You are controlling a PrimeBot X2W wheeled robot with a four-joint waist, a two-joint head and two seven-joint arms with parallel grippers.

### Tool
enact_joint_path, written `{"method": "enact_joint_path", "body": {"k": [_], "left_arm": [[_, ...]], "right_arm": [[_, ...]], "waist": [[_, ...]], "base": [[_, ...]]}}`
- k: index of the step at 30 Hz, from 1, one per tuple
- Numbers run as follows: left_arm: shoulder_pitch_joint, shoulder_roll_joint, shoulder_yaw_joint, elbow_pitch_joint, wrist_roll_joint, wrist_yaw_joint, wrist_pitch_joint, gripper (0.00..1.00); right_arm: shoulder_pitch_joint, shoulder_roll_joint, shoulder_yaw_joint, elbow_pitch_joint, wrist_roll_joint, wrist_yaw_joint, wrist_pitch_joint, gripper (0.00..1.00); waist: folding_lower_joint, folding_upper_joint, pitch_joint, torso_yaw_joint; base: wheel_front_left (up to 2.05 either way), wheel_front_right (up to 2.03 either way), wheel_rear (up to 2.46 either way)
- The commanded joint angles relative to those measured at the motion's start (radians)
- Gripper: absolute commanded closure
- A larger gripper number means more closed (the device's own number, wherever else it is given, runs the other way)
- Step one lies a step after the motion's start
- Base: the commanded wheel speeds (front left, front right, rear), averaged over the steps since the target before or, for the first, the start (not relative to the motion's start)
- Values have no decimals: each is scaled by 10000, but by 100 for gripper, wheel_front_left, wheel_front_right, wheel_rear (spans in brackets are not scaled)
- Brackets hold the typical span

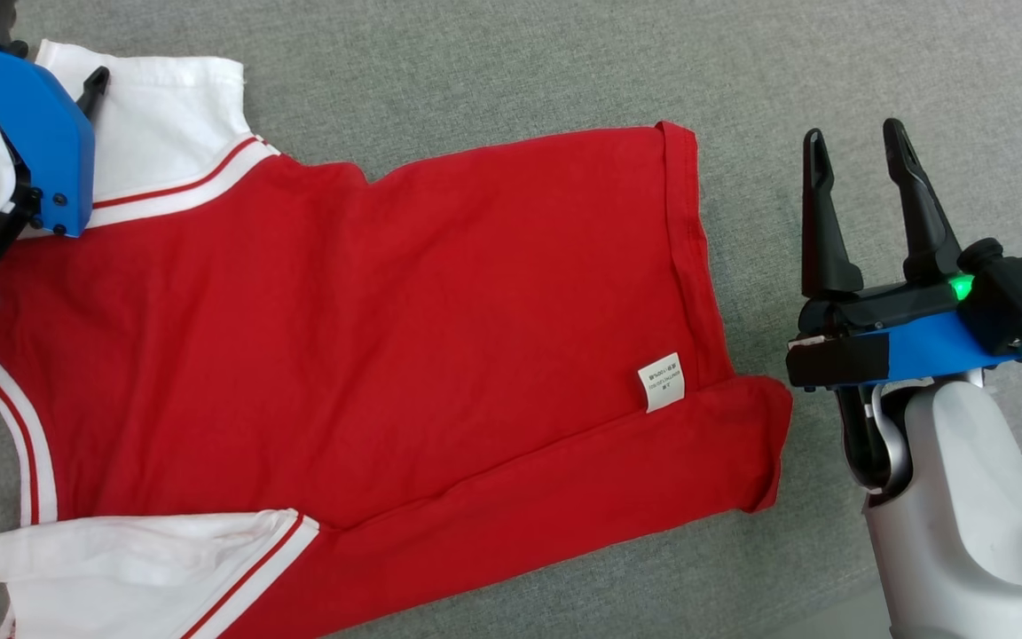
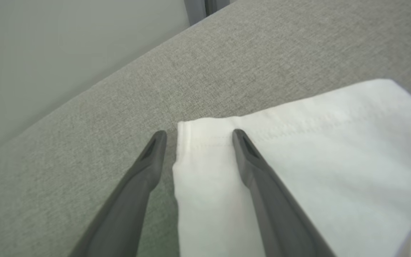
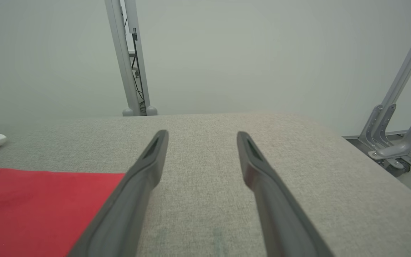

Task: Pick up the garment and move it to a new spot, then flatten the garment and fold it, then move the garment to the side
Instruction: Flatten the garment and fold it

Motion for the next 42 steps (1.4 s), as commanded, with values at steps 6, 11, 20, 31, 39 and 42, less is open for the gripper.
{"method": "enact_joint_path", "body": {"k": [6, 11, 20, 31, 39, 42], "left_arm": [[-42, 137, -708, 194, -577, 13, 268, 100], [-280, -38, -1135, 13, -836, 14, -192, 100], [-600, -315, -1868, -157, -1254, 14, -1054, 100], [-1009, -668, -2612, -141, -1662, 14, -1795, 100], [-1077, -805, -2957, -57, -2032, 14, -2141, 100], [-1065, -822, -3059, -64, -2178, 14, -2375, 100]], "right_arm": [[-266, -143, 246, 428, 7, -8, 0, 0], [-534, -484, 686, 1008, 227, -8, 0, 0], [-1590, -1181, 1873, 2305, 677, -8, 893, 0], [-2633, -1575, 2669, 3976, 1251, -8, 2696, 0], [-2798, -1724, 2853, 4433, 1681, -14, 3173, 100], [-2895, -1767, 2781, 4376, 1632, -12, 2765, 100]], "waist": [[-1, -1, -38, 62], [-1, -1, -220, 262], [-1, -1, -375, 811], [-1, -1, -321, 1353], [-1, -1, -396, 1522], [-1, -1, -496, 1603]], "base": [[0, 0, 0], [0, 0, 0], [0, 0, 0], [0, 0, 0], [0, 0, 0], [0, 0, 0]]}}
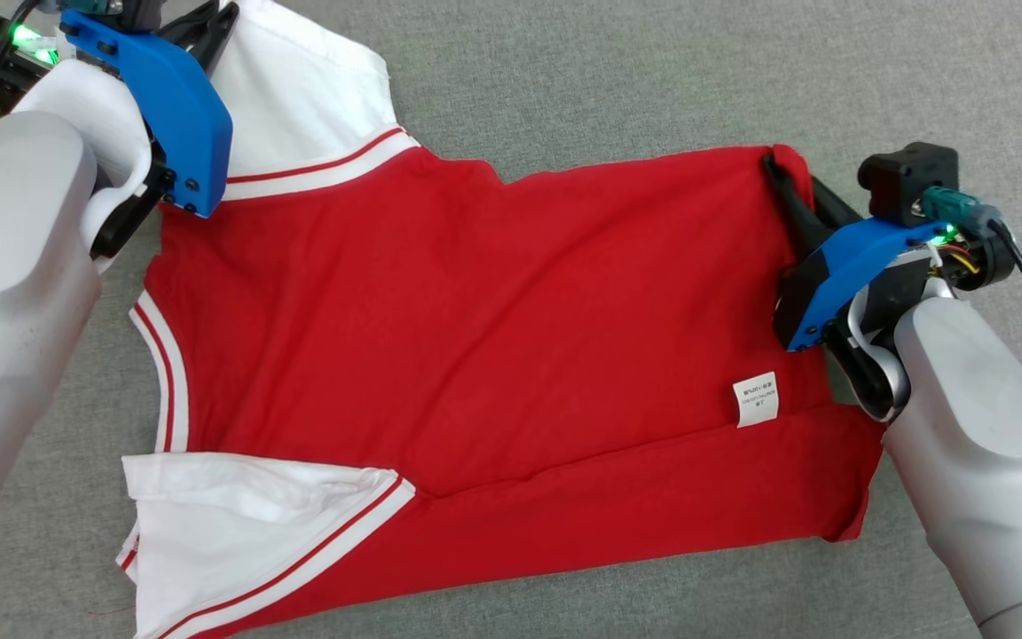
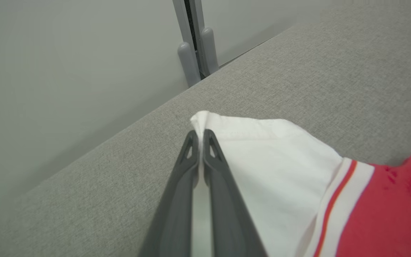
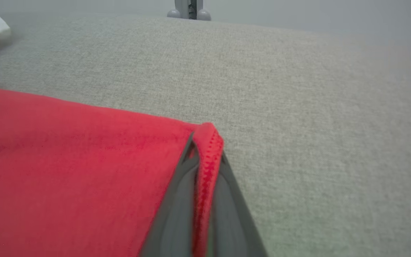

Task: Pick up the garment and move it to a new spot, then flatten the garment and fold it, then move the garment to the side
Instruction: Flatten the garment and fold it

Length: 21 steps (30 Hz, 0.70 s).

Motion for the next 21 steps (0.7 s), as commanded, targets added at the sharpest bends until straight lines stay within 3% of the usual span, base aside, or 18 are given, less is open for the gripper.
{"method": "enact_joint_path", "body": {"k": [1, 11, 21], "left_arm": [[-62, 22, -30, 6, -60, 14, -156, 100], [627, 121, -407, -575, -418, 13, -1308, 100], [1931, 779, -424, -1781, -692, 239, -1921, 100]], "right_arm": [[-134, -88, -72, 32, -69, -18, -199, 100], [633, -198, -436, 97, -613, -18, -1361, 100], [1679, -473, -992, 92, -774, -15, -1812, 100]], "waist": [[0, 0, -91, 51], [0, 0, -919, 528], [0, 0, -1658, 1103]], "base": [[0, 0, 0], [0, 0, 0], [0, 0, 0]]}}
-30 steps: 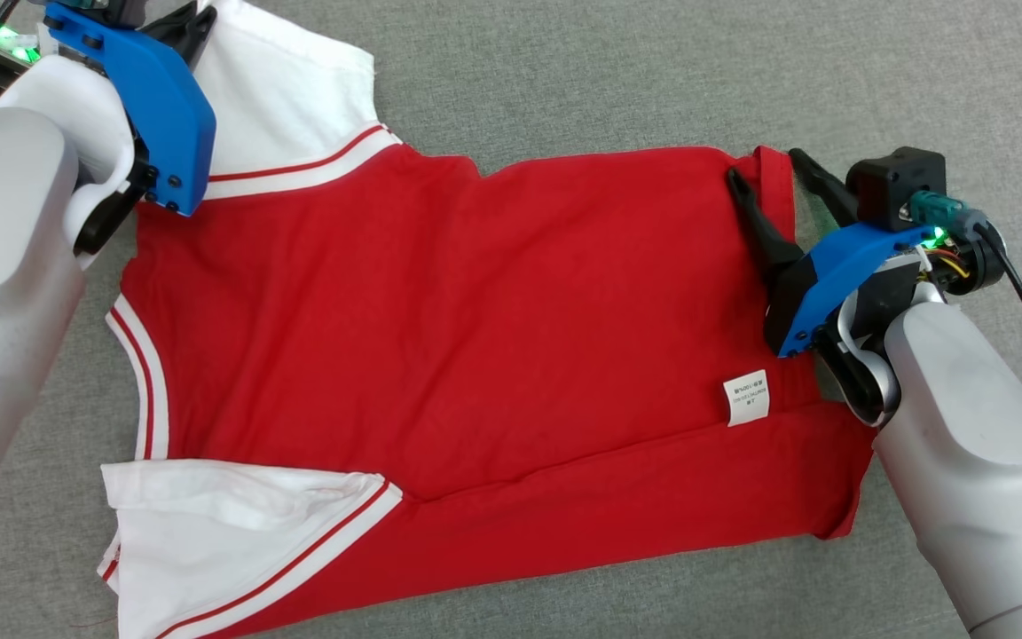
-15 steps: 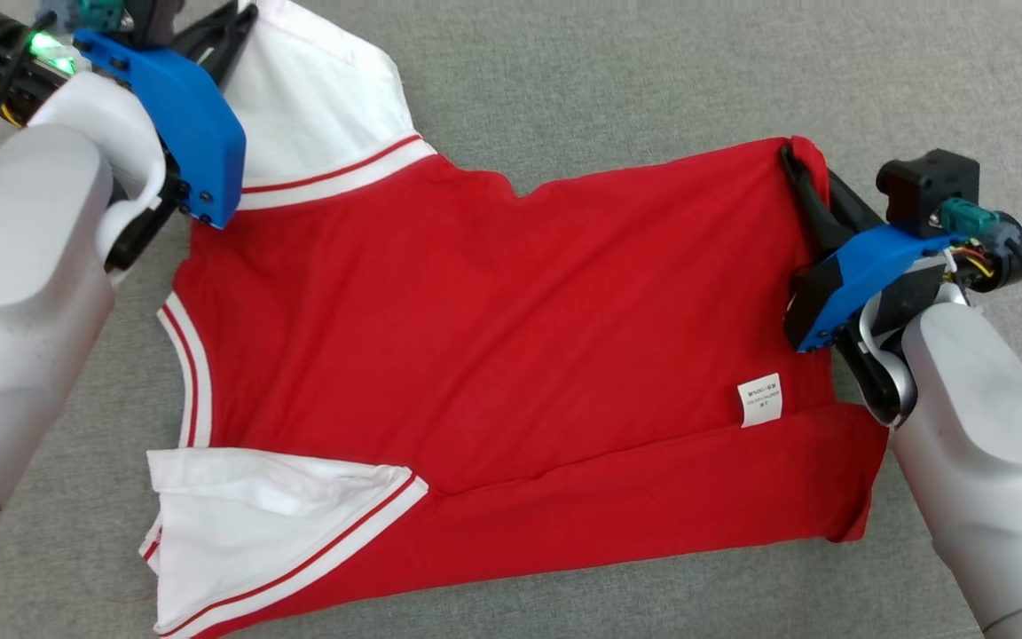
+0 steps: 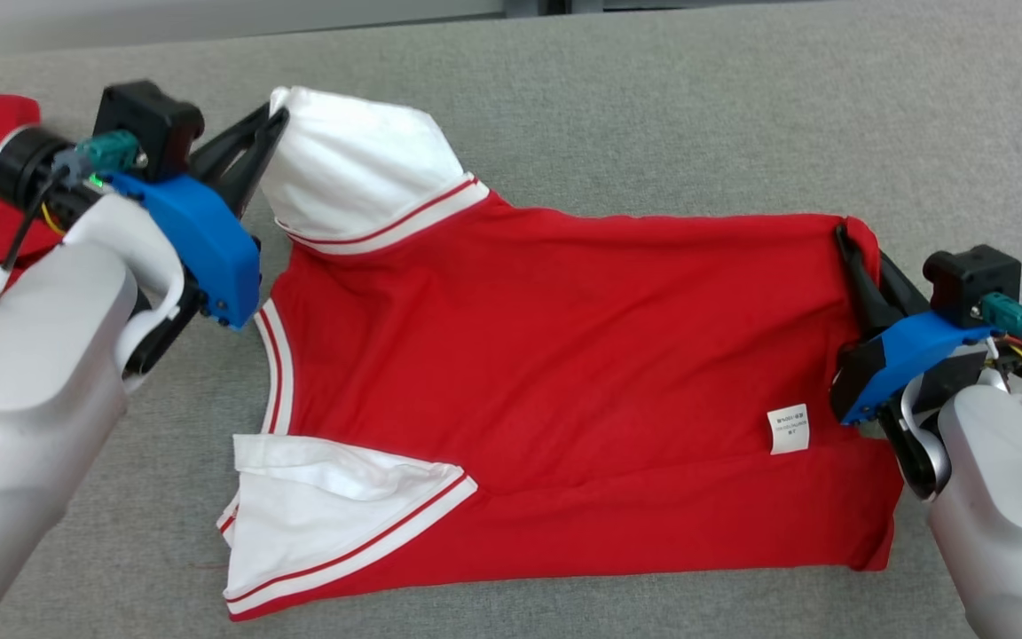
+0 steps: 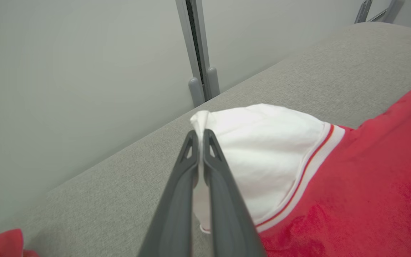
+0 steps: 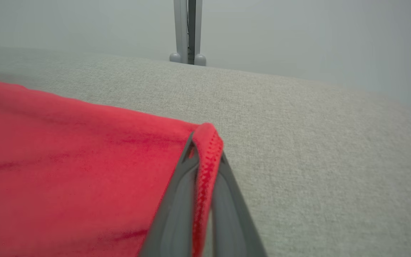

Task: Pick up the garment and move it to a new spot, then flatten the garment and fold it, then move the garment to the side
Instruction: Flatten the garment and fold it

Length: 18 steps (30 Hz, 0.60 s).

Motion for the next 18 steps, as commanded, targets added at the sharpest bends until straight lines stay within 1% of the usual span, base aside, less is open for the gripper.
{"method": "enact_joint_path", "body": {"k": [1, 5, 8, 11, 18], "left_arm": [[307, 156, 26, -209, -62, 134, -86, 100], [971, 409, -7, -1012, -186, 429, -171, 100], [1638, 721, 2, -1726, -340, 692, -261, 100], [2428, 1059, 28, -2509, -538, 1049, -341, 100], [4344, 1790, 70, -4282, -1084, 2104, -520, 100]], "right_arm": [[212, -6, -65, -28, -27, -11, -98, 100], [538, 68, -214, -156, -134, -11, -237, 100], [768, 149, -268, -272, -203, -11, -303, 100], [1070, 167, -366, -388, -232, -11, -398, 100], [2087, 230, -780, -852, -277, -11, -631, 100]], "waist": [[1, -1, -198, 158], [1, -1, -429, 287], [1, -1, -577, 293], [1, -1, -719, 321], [1, -1, -1039, 514]], "base": [[0, 0, 0], [0, 0, 0], [0, 0, 0], [0, 0, 0], [0, 0, 0]]}}
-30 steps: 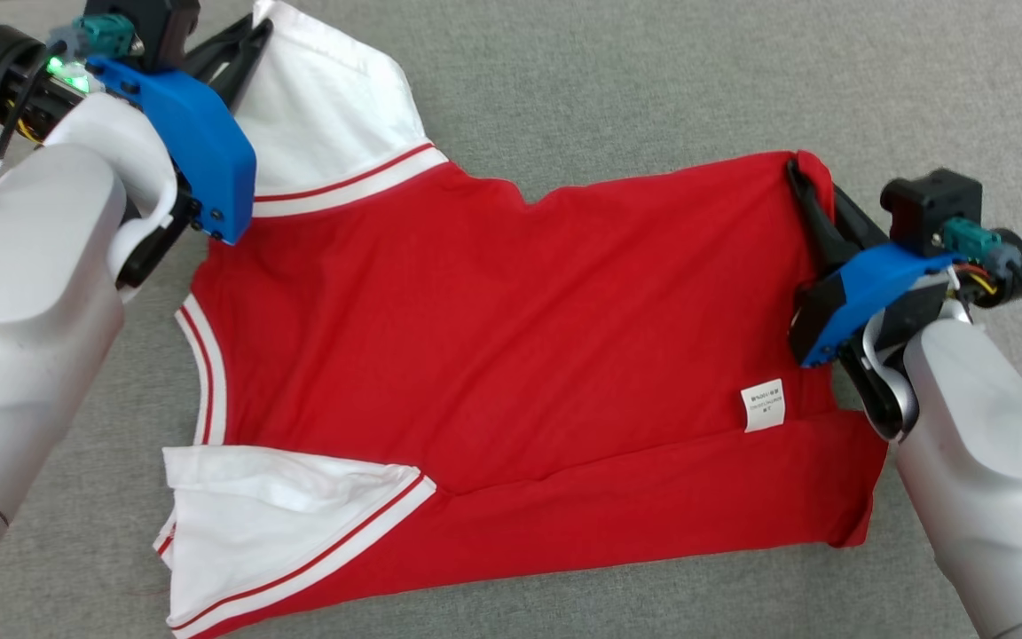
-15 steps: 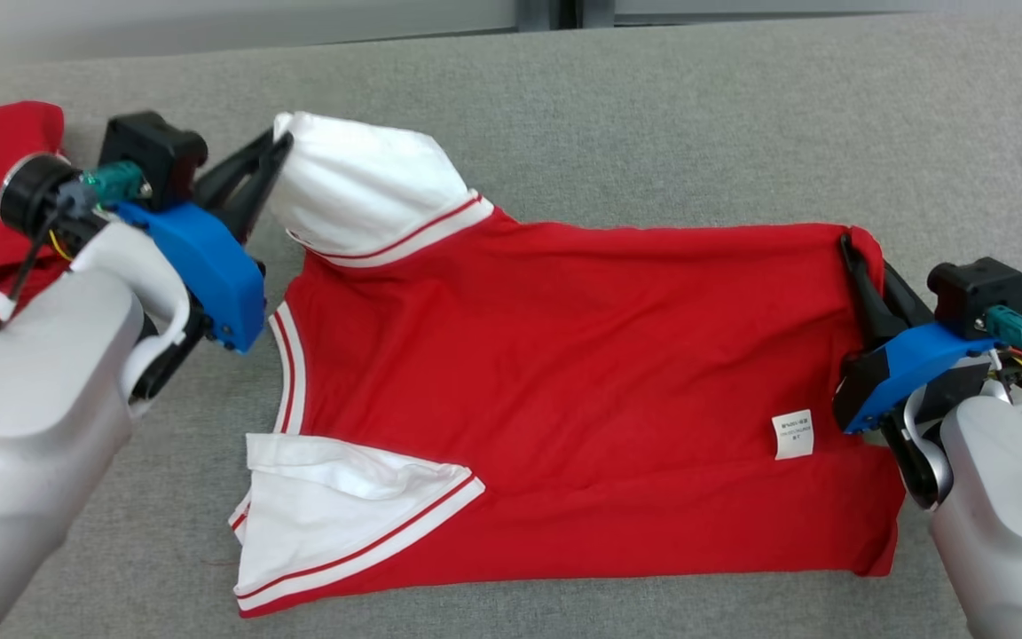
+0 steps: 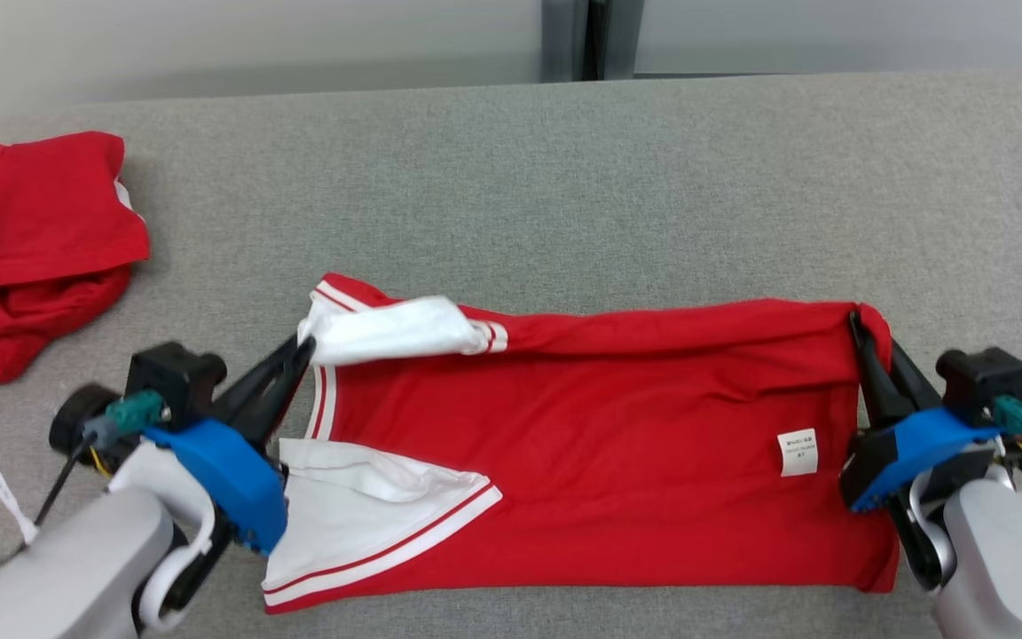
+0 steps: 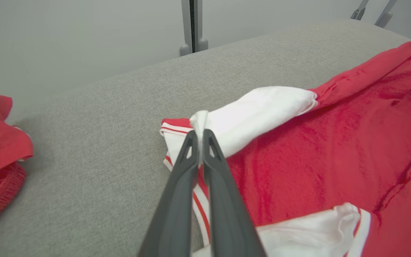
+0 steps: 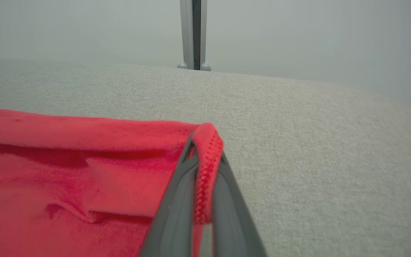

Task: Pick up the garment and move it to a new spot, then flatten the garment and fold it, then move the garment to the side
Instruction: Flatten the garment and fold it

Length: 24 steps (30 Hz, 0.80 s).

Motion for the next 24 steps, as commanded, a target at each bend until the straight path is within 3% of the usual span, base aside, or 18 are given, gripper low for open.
{"method": "enact_joint_path", "body": {"k": [1, 7, 13, 14, 15, 16, 17, 24], "left_arm": [[446, 134, 55, -308, -190, 205, -100, 100], [1697, 405, -53, -1361, -530, 889, -220, 100], [2554, 549, -186, -1650, -766, 1125, -363, 100], [2643, 539, -174, -1602, -811, 1147, -394, 100], [2719, 506, -140, -1550, -850, 1185, -467, 100], [2760, 472, -81, -1497, -797, 1255, -543, 92], [2795, 419, -19, -1456, -765, 1313, -630, 0], [3011, -129, 804, -1272, -344, 1612, -1036, 0]], "right_arm": [[367, 62, -124, -155, -67, -11, -95, 100], [1638, 329, -437, -945, -53, -11, -182, 100], [2645, 571, -771, -1623, -103, -11, 5, 100], [2761, 596, -802, -1721, -106, -11, -1, 94], [2867, 611, -829, -1798, -115, -11, -3, 54], [2971, 626, -862, -1867, -123, -11, -8, 0], [3046, 662, -905, -1953, -134, -11, -10, 0], [3307, 660, -986, -2676, -138, -11, -172, 0]], "waist": [[1, -1, -97, 79], [1, -1, -321, 212], [1, -1, -395, 184], [1, -1, -405, 183], [1, -1, -414, 186], [1, -1, -426, 192], [1, -1, -436, 196], [1, -1, -512, 109]], "base": [[0, 0, 0], [0, 0, 0], [0, 0, 0], [0, 0, 0], [0, 0, 0], [0, 0, 0], [0, 0, 0], [0, 0, 0]]}}
